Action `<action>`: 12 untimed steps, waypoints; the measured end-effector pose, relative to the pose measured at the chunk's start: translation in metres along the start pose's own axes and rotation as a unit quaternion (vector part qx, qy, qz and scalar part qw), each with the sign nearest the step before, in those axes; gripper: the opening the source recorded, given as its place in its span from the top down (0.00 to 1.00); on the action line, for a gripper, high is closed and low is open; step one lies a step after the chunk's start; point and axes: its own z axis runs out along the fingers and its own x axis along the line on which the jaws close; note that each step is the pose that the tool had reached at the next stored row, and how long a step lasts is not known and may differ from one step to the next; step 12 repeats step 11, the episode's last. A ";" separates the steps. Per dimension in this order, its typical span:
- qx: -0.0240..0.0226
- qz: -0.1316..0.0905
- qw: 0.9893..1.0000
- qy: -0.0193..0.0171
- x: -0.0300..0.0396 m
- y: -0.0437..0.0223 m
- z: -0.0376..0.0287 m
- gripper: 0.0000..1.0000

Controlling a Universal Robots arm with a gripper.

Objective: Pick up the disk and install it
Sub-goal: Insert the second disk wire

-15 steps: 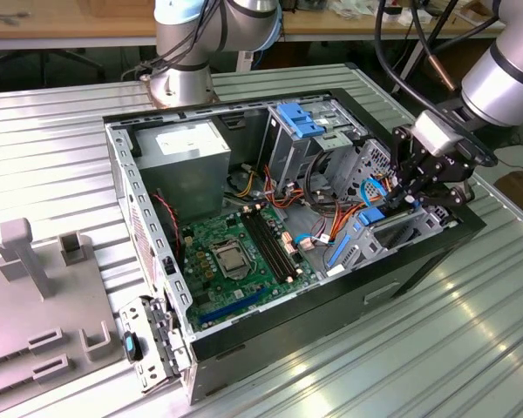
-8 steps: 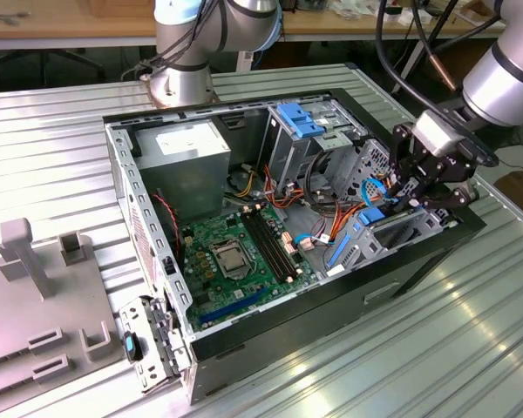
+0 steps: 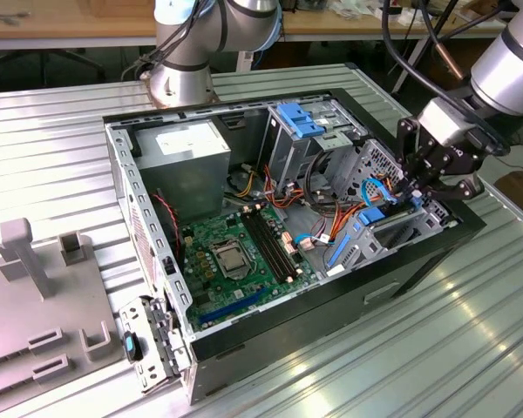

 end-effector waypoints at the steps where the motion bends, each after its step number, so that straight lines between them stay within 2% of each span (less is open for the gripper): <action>1: 0.000 0.000 1.000 0.000 0.0000 0.0000 0.0000 0.84; 2: 0.000 0.000 1.000 0.000 0.0000 0.0000 0.0000 0.89; 12: 0.000 0.000 1.000 0.000 0.0000 0.0000 -0.0001 0.89</action>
